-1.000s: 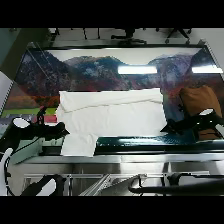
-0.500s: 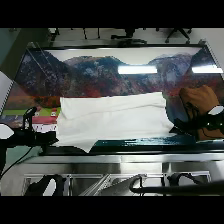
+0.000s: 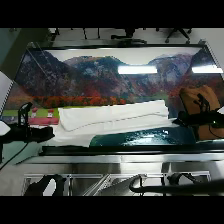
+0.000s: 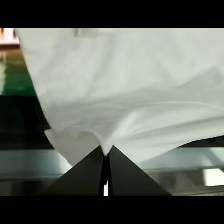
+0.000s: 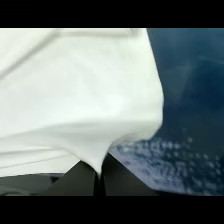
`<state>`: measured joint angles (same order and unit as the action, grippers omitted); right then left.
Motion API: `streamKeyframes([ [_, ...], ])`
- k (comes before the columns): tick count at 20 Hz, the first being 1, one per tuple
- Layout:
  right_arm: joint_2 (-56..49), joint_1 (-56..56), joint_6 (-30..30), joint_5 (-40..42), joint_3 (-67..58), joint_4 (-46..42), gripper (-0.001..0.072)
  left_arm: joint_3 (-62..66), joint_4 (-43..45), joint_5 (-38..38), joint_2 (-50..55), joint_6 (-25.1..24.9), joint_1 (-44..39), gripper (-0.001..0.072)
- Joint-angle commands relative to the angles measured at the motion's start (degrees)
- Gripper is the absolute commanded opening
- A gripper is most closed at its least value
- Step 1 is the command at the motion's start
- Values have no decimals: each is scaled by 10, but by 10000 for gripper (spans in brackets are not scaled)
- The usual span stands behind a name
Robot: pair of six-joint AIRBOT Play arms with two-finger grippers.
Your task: Fold the shirts.
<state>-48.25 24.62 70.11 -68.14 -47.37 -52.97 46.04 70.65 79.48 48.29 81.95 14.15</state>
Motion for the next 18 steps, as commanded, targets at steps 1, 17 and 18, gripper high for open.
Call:
streamKeyframes([
  [1,-65,-13,-79,85,-37,114,24,101,-61,-52,117,-21,-2,13],
  [17,-196,-17,-118,151,-129,32,534,401,-89,1,505,-12,-53,704],
  [18,-205,-21,-118,151,-129,34,534,413,-89,9,505,-3,-48,704],
])
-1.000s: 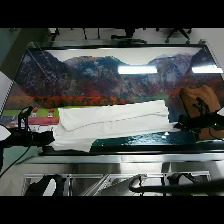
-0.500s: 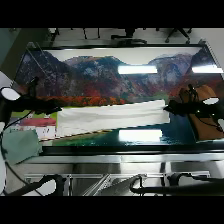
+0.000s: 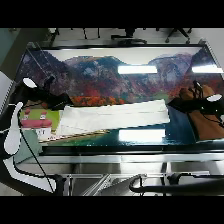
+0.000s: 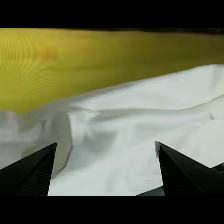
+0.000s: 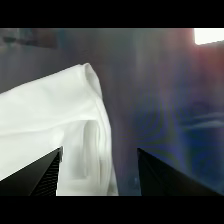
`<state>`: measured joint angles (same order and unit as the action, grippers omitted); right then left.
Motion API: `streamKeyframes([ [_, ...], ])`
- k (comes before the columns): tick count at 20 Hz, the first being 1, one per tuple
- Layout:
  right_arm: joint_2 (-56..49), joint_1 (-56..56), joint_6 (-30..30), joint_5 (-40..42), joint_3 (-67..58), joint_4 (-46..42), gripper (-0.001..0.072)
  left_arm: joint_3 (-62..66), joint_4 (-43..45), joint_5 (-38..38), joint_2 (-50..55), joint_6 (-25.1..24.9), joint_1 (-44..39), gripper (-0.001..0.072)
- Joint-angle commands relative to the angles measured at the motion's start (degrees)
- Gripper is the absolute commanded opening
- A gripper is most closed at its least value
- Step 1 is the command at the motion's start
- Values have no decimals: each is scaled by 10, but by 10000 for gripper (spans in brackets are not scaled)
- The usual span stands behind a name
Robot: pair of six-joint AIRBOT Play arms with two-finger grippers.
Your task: Fold the shirts.
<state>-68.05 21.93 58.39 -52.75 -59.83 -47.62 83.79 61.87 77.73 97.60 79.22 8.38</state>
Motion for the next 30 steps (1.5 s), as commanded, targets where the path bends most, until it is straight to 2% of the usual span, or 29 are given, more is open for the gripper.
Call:
streamKeyframes([
  [1,-16,0,-1,-2,-4,-10,534,48,-2,43,12,33,12,704],
  [3,-40,-12,-2,-2,-4,14,533,70,-2,72,11,39,13,704],
  [4,-54,-20,-2,-2,-4,19,502,76,-5,77,9,40,9,704],
  [5,-65,-27,-2,-5,-4,26,475,79,-6,74,4,40,7,704],
  [7,-80,-40,-2,-27,-5,45,474,79,-6,60,-10,42,-8,703],
  [8,-82,-47,-10,-32,-5,52,377,79,-6,54,-16,42,-18,672],
  [9,-82,-52,-30,-38,-5,62,111,79,-6,42,-21,42,-31,483],
  [10,-81,-55,-45,-45,-5,80,25,79,-6,25,-24,42,-46,243],
  [11,-79,-55,-53,-52,-9,95,24,79,-14,8,-23,41,-66,16],
  [14,-53,-52,-50,-110,-48,104,23,78,-70,-35,-4,33,-148,15],
  [20,83,-24,14,-248,-143,139,23,108,-90,-134,107,31,-337,14],
  [22,126,-16,33,-284,-161,165,23,167,-95,-141,166,33,-395,15],
  [25,179,-16,40,-283,-164,170,23,266,-95,-129,246,60,-454,14],
  [28,204,-6,40,-283,-175,170,23,352,-96,-101,306,95,-484,14],
  [30,205,-5,40,-284,-175,169,23,358,-105,-99,300,100,-482,14],
])
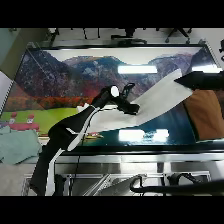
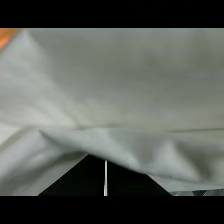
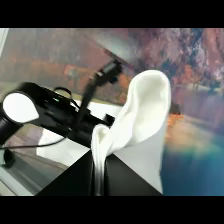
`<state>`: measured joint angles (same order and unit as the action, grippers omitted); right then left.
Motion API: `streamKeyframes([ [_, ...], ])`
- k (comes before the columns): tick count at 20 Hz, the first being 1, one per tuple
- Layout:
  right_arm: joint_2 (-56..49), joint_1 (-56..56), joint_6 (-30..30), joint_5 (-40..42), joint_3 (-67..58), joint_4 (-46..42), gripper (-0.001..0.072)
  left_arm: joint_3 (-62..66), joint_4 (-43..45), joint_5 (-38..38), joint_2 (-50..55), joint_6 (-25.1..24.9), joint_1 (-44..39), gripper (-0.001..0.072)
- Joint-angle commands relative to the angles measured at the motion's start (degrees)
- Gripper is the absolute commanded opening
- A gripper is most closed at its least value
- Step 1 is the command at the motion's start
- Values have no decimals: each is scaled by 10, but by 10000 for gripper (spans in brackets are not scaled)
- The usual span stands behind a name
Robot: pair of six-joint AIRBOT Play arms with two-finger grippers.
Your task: Fold the shirts.
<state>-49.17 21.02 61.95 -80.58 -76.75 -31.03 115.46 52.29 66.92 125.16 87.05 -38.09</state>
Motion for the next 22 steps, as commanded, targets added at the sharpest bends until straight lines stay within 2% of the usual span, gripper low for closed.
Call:
streamKeyframes([
  [1,14,4,5,-6,-5,3,23,34,-30,9,9,21,-7,14],
  [3,5,3,5,-5,-5,7,23,12,-80,28,-42,13,34,14],
  [7,-12,-8,17,-13,-5,92,23,9,-204,156,-177,-66,160,14],
  [10,-21,-94,8,21,-1,124,23,9,-256,181,-293,-87,243,14],
  [13,-44,-254,-8,155,26,122,24,9,-254,176,-384,-90,302,14],
  [15,-81,-370,-42,248,38,121,24,9,-253,185,-428,-91,327,14],
  [21,-280,-671,-226,564,39,120,36,9,-252,206,-494,-105,329,14],
  [22,-312,-696,-231,611,39,121,159,9,-249,205,-498,-110,321,14],
])
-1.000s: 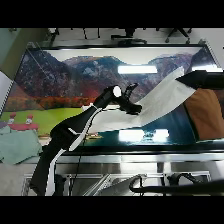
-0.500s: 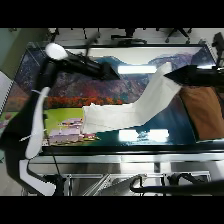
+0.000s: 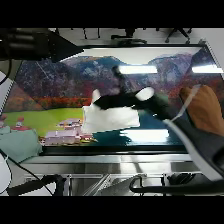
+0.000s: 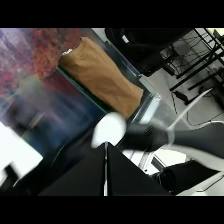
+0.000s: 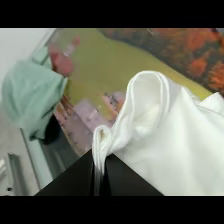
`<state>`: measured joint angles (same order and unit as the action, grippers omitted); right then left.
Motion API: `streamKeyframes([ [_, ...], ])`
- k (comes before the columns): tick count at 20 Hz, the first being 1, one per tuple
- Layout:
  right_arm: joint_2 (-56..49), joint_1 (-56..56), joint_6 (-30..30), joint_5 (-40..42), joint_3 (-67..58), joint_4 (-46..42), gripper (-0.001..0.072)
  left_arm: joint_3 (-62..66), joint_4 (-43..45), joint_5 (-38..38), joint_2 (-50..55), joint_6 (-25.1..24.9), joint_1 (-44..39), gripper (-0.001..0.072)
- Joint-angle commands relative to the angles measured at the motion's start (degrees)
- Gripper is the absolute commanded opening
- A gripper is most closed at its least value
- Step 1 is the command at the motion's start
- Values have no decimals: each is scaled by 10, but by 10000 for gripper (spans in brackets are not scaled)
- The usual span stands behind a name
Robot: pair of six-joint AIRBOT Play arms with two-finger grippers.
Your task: Fold the shirts.
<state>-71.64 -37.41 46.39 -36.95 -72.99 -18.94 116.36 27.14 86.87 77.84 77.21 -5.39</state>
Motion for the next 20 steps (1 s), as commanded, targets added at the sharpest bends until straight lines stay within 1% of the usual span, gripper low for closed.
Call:
streamKeyframes([
  [1,-112,-125,-75,202,1,-1,439,0,2,6,-25,-14,-13,14],
  [2,-122,-125,-75,197,1,-2,517,0,3,6,-25,-14,-19,14],
  [3,-120,-115,-74,181,1,-10,514,0,3,7,-25,-14,-22,14],
  [4,-107,-96,-74,151,1,-15,490,0,3,6,-25,-14,-23,14],
  [5,-87,-68,-74,118,1,-18,447,0,3,6,-25,-14,-23,14],
  [7,-40,-2,-69,51,1,-19,447,0,3,7,-25,-14,-14,14],
  [8,-16,38,-47,12,1,-28,447,0,3,7,-25,-14,-8,14],
  [9,8,90,-6,-31,1,-64,448,0,3,7,-25,-14,-2,14],
  [10,23,136,40,-67,1,-115,466,0,3,7,-25,-14,4,14],
  [12,33,232,141,-156,1,-221,607,0,3,7,-25,-13,15,14],
  [13,27,275,168,-204,2,-252,639,0,3,8,-25,-13,17,14],
  [15,1,331,176,-270,2,-263,637,0,3,9,-25,-13,19,14],
  [16,-16,344,175,-291,2,-263,637,0,3,9,-24,-14,19,14],
  [20,-80,327,163,-306,2,-259,636,0,3,6,-24,-14,19,14],
])
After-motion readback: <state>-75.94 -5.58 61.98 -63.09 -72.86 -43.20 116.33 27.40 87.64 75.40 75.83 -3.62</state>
